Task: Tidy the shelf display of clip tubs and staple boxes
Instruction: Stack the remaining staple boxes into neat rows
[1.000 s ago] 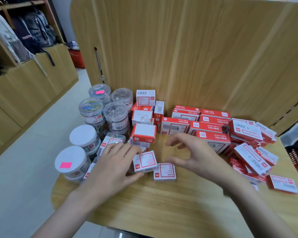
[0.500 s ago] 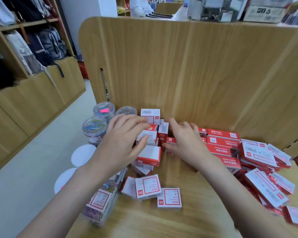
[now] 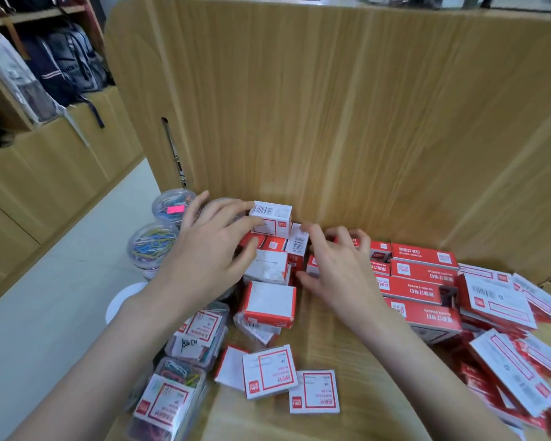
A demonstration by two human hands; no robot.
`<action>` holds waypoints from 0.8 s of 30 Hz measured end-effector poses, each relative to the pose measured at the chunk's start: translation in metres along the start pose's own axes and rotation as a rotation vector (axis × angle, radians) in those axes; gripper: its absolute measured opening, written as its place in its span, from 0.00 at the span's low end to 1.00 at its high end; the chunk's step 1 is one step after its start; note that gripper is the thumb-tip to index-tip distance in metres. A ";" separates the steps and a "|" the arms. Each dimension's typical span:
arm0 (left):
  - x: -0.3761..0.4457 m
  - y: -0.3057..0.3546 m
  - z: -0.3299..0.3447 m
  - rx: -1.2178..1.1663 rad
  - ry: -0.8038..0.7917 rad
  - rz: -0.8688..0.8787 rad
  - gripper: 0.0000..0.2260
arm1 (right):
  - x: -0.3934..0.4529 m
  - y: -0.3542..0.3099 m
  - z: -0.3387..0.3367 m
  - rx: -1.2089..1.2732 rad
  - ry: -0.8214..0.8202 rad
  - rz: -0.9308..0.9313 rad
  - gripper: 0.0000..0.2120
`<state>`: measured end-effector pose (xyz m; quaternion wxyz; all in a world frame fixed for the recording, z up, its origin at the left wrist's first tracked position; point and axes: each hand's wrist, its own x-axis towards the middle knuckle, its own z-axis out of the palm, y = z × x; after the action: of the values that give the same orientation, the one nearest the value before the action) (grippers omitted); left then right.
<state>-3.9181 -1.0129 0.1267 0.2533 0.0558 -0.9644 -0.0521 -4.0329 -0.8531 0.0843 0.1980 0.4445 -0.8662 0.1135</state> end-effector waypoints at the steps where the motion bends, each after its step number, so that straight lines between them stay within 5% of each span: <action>1: -0.001 -0.001 0.000 -0.002 0.002 0.002 0.17 | 0.000 -0.001 0.000 0.012 -0.006 -0.004 0.30; 9: -0.003 -0.002 0.000 -0.041 0.009 -0.001 0.17 | 0.002 0.003 -0.019 0.147 -0.105 -0.030 0.22; 15: -0.012 -0.002 -0.006 -0.095 0.035 0.050 0.15 | -0.017 0.005 -0.053 0.628 -0.106 -0.166 0.10; 24: -0.017 0.002 0.003 -0.090 0.025 0.086 0.14 | -0.027 0.027 -0.025 0.119 0.019 -0.169 0.18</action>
<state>-3.9050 -1.0084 0.1166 0.2694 0.0035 -0.9594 -0.0837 -4.0348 -0.8084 0.0944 0.1886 0.5260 -0.8154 0.1517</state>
